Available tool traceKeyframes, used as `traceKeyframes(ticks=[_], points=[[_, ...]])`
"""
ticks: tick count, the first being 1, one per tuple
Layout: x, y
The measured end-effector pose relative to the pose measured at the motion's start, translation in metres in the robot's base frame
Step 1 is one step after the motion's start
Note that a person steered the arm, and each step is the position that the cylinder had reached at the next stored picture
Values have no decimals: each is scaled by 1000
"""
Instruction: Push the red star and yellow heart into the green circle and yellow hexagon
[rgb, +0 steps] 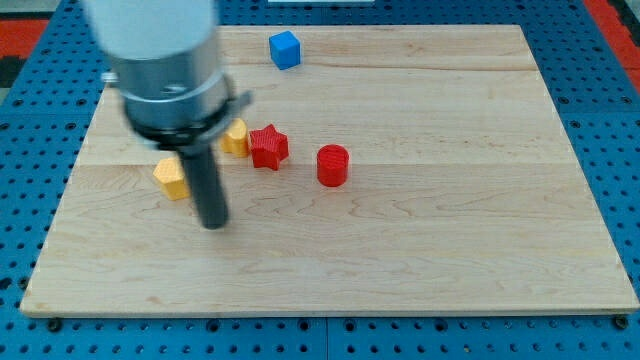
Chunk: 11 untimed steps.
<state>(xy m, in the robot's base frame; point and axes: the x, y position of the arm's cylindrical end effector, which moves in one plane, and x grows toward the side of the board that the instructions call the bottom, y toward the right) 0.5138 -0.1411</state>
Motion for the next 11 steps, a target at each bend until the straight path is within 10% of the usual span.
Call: traceKeyframes(ticks=[2, 4, 8, 11], points=[[-50, -15], [-3, 179], [-101, 18], [-69, 157]])
